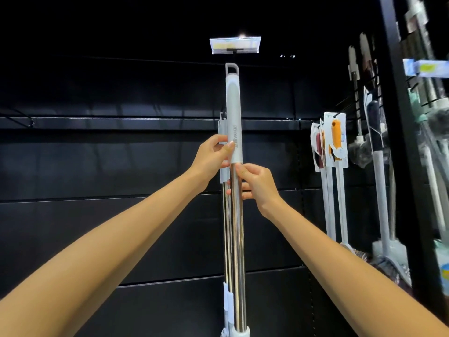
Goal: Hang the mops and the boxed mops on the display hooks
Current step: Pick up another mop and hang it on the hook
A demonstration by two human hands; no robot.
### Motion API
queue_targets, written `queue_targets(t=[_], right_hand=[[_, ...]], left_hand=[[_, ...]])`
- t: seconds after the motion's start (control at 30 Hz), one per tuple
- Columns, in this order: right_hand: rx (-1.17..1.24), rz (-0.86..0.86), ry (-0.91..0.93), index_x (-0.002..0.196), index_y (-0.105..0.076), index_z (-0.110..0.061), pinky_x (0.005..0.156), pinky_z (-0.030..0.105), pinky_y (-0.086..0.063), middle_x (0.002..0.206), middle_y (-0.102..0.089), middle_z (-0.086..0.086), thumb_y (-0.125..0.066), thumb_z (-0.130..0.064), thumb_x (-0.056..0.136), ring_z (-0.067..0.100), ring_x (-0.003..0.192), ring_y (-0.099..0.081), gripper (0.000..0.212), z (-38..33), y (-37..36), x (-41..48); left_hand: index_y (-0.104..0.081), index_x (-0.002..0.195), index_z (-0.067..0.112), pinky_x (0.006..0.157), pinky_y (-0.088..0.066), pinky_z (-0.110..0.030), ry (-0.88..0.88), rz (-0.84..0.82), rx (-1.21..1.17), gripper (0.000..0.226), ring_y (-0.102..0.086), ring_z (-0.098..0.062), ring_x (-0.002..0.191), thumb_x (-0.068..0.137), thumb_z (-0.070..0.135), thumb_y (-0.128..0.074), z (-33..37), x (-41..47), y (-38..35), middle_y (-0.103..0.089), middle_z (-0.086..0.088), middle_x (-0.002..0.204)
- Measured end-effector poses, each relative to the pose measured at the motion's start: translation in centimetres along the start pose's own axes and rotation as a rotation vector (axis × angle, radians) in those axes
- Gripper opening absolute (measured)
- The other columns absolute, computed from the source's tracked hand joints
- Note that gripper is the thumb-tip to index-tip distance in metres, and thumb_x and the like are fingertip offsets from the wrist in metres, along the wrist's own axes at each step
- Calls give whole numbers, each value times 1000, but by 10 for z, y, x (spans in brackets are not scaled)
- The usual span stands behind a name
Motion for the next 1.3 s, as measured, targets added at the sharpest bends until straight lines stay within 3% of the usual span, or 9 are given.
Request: queue_targets(t=[0.17, 0.5, 0.63, 1.0, 1.3], right_hand=[[22, 6, -29, 113, -64, -4, 67, 32, -61, 90, -71, 13, -52, -31, 97, 23, 69, -72, 33, -1, -4, 6], [72, -27, -134, 120, -61, -3, 67, 34, -60, 94, -70, 14, -53, -30, 97, 25, 73, -72, 36, 25, -12, 16], [65, -32, -152, 119, -61, -4, 65, 32, -60, 92, -71, 12, -53, -31, 97, 22, 70, -72, 35, 32, -13, 28], [-2, -28, -213, 110, -64, -3, 61, 29, -59, 91, -70, 12, -53, -27, 98, 22, 72, -71, 29, 64, 1, 59], [-22, -72, -240, 113, -64, -5, 67, 32, -60, 94, -70, 12, -52, -27, 98, 23, 76, -71, 29, 93, 1, 70]], left_hand=[[-53, 123, 14, 68, -54, -17, 9, 9, 33, 27, -61, -10, 95, 98, 24, -52, 1, 6, 2, -58, 1, 109], [-51, 128, 11, 70, -55, -19, 95, -25, 94, 33, -61, -17, 106, 97, 23, -53, -21, 11, 7, -58, -8, 122], [-49, 132, 11, 63, -53, -15, 116, 5, 90, 37, -59, -13, 101, 98, 23, -53, -31, 19, 6, -57, -7, 121], [-52, 129, 10, 68, -54, -17, 186, 55, 50, 33, -61, -16, 98, 97, 19, -53, -72, 41, -11, -59, -5, 110], [-52, 129, 13, 63, -52, -16, 234, 79, 92, 32, -60, -15, 102, 97, 20, -53, -105, 49, -15, -56, -2, 116]])
Point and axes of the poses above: each hand's wrist, its own x-axis towards the middle knuckle, its own y-axis out of the back of the hand, z = x × y, the point moved 3 cm from there along x, towards the middle knuckle
